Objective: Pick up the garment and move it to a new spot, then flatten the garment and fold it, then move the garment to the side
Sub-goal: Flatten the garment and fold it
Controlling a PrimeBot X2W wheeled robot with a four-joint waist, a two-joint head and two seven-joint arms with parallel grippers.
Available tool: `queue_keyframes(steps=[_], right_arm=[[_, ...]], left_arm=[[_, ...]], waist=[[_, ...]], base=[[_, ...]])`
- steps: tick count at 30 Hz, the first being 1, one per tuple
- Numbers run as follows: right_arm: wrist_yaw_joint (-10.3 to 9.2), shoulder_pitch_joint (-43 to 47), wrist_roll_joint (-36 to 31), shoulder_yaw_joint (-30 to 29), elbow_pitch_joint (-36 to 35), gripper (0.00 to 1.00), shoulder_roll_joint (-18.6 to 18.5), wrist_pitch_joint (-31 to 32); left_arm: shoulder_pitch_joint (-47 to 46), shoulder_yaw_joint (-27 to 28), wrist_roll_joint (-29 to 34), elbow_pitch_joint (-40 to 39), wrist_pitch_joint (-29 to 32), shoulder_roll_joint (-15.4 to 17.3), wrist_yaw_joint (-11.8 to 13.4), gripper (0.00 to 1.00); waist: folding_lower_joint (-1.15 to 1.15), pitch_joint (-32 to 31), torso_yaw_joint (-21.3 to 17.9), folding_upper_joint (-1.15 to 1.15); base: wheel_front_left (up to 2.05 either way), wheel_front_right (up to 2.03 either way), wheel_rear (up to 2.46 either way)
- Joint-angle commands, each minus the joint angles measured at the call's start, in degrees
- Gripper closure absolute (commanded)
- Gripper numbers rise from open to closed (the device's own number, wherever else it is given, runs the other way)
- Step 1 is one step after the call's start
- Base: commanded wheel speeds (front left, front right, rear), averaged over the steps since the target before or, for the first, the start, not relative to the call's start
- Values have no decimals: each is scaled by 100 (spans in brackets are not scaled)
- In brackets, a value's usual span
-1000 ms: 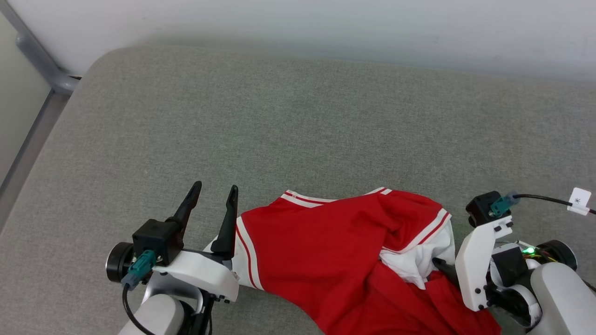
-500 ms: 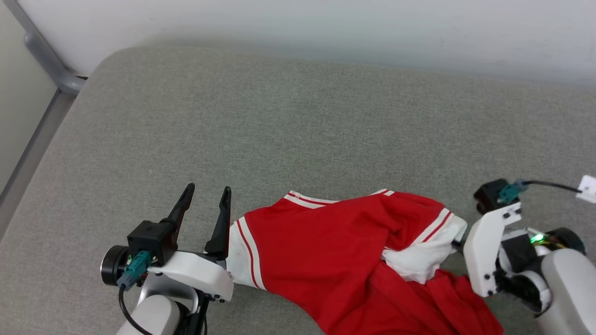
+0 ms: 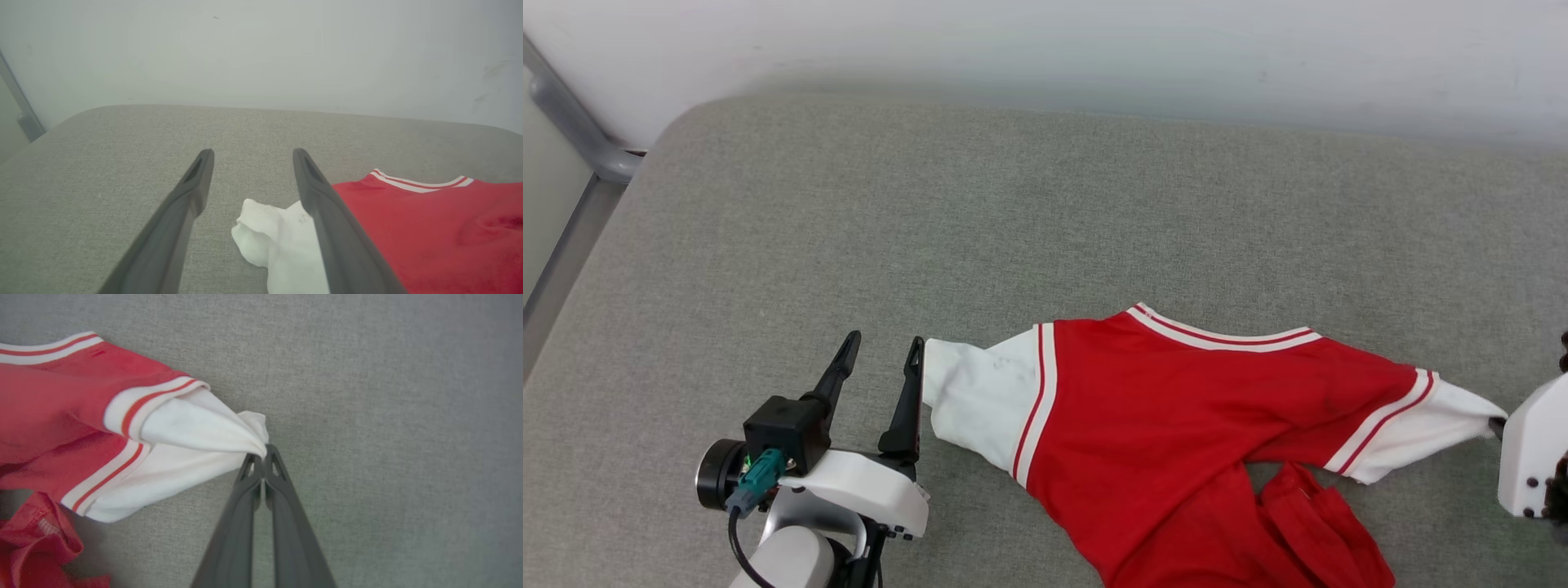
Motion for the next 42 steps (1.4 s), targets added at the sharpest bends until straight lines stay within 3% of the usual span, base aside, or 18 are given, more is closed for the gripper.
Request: queue_keyframes(steps=[1, 3, 4, 5, 6, 7, 16, 27, 36, 42], right_arm=[[-6, 177, -76, -132, 69, 100, 129, -76], [-5, 292, -60, -282, 182, 100, 307, -208], [-5, 317, -101, -325, 193, 93, 367, -338], [-5, 335, -109, -373, 208, 60, 460, -486], [-5, 363, -86, -423, 219, 13, 563, -656], [-5, 400, -129, -452, 222, 0, 617, -833], [-4, 656, -329, -589, 168, 0, 912, -2599], [-5, 1185, -857, -161, -442, 0, 1289, -4532], [-5, 1841, -950, 271, -1157, 0, 1643, -4755], [-5, 2150, -832, 466, -1572, 0, 1715, -4650]], left_arm=[[11, 10, -5, 18, -27, 24, -11, 0], [16, 19, -24, 38, -27, 33, -3, 0], [25, 24, -34, 50, -27, 43, 0, 0], [37, 29, -46, 62, -26, 52, 4, 0], [54, 33, -49, 73, -25, 58, 9, 0], [66, 30, -46, 81, -15, 65, 12, 0], [233, 57, -116, 119, 93, 169, 82, 0], [569, 86, -196, 9, 221, 300, 239, 0], [752, 155, -376, -11, 406, 395, 269, 0], [424, 154, -741, -64, 1160, 576, 24, 0]], waist=[[0, 32, -11, 0], [0, 40, -32, 0], [0, 37, -42, 0], [0, 26, -56, 0], [0, 10, -67, 0], [0, -14, -73, 0], [0, -376, -170, 0], [0, -884, -342, 0], [0, -1097, -550, 0], [0, -1027, -746, 0]], base=[[0, 0, 0], [0, 0, 0], [0, 0, 0], [0, 0, 0], [0, 0, 0], [0, 0, 0], [0, 0, 0], [0, 0, 0], [0, 0, 0], [0, 0, 0]])
